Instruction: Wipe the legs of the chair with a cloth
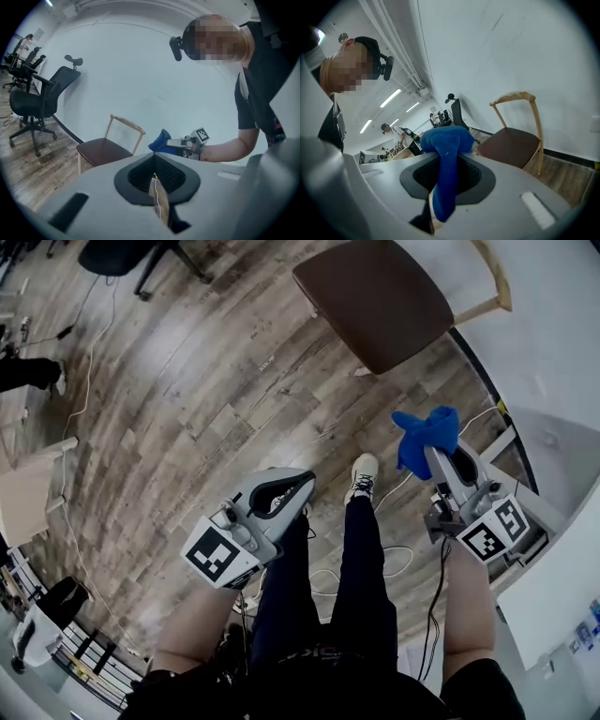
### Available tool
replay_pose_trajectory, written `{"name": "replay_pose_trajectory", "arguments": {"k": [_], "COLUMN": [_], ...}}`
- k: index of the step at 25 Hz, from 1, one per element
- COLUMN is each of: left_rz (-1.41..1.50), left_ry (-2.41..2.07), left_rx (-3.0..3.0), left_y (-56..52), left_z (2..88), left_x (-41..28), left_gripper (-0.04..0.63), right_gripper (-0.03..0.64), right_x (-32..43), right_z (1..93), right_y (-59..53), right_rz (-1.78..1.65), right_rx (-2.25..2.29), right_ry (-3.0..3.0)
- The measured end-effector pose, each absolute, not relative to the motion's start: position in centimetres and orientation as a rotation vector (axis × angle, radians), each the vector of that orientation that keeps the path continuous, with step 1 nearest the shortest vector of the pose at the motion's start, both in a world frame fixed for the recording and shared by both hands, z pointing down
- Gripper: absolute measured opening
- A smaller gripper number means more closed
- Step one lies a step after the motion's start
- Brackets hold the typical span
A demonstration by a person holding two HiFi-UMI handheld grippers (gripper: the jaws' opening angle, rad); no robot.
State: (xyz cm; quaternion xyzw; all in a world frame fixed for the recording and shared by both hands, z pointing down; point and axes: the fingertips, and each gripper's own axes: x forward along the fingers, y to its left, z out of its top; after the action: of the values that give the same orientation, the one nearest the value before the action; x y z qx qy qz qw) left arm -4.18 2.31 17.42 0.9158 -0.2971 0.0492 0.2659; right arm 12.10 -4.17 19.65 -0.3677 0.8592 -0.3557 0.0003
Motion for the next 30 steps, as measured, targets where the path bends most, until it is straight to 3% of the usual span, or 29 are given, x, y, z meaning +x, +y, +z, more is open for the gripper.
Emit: {"name": "replay_pose_trajectory", "arguments": {"k": [20, 30], "left_rz": [0.045, -0.044], "left_ry": [-0.807, -0.647], "left_rx": [2.521, 2.581], "left_y": [0.3, -1.3], "left_z": [44.1, 50.0], "left_x": [-7.4, -6.7], "left_gripper": [0.005, 0.005], "right_gripper": [0.081, 0.081], "right_x": [10.5, 11.0], "right_z": [52.3, 62.4], "right_y": [-10.5, -14.8], "right_rz": [-1.145, -0.980], "right_rx": [-1.302, -1.291], "right_ry": [2.850, 2.884]}}
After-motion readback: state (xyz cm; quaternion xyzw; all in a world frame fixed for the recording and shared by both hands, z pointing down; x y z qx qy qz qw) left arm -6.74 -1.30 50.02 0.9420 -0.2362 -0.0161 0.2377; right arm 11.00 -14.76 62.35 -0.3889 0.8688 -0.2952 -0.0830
